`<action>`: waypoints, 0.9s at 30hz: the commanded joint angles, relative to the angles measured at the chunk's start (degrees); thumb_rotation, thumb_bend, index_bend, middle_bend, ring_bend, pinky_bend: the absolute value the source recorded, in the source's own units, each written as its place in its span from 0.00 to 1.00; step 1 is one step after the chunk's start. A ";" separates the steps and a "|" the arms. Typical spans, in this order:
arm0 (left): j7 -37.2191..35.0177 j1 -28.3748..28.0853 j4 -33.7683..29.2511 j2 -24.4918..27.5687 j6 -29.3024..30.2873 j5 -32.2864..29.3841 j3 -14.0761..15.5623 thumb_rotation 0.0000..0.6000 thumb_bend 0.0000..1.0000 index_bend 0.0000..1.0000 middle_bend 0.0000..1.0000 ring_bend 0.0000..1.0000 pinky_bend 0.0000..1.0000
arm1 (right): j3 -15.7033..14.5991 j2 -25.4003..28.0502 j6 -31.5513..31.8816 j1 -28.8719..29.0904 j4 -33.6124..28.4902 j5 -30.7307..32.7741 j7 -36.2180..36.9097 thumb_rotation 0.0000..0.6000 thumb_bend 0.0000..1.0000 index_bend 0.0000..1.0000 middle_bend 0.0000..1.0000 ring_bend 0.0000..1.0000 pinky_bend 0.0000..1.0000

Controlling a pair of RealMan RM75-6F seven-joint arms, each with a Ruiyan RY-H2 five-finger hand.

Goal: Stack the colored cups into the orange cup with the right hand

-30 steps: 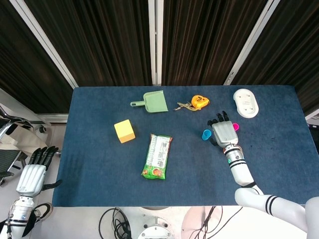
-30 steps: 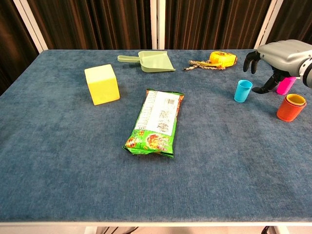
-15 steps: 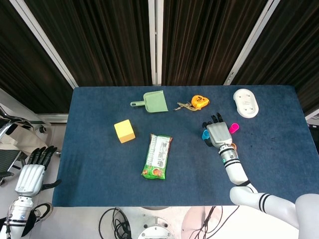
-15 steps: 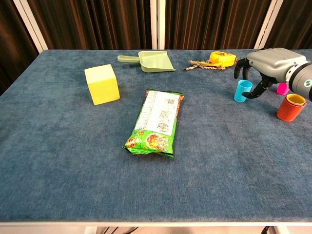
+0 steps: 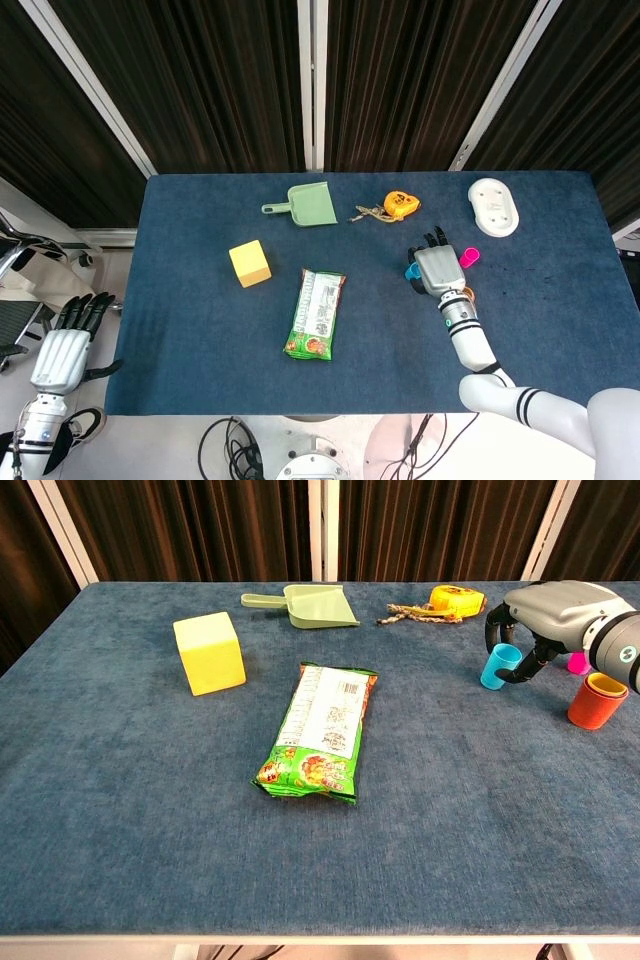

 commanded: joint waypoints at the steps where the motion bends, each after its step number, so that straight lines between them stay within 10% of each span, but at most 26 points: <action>1: -0.05 0.06 -0.03 0.03 0.08 -0.03 0.00 1.00 0.08 0.08 0.05 0.00 0.00 | 0.05 -0.35 0.82 -0.18 0.47 -0.60 0.63 1.00 0.28 0.52 0.50 0.17 0.00; 27: 1.77 0.03 -1.18 -0.20 0.19 1.05 0.62 1.00 0.08 0.08 0.04 0.00 0.00 | -5.79 22.54 8.06 -10.45 -24.19 -3.13 0.15 1.00 0.28 0.55 0.53 0.18 0.00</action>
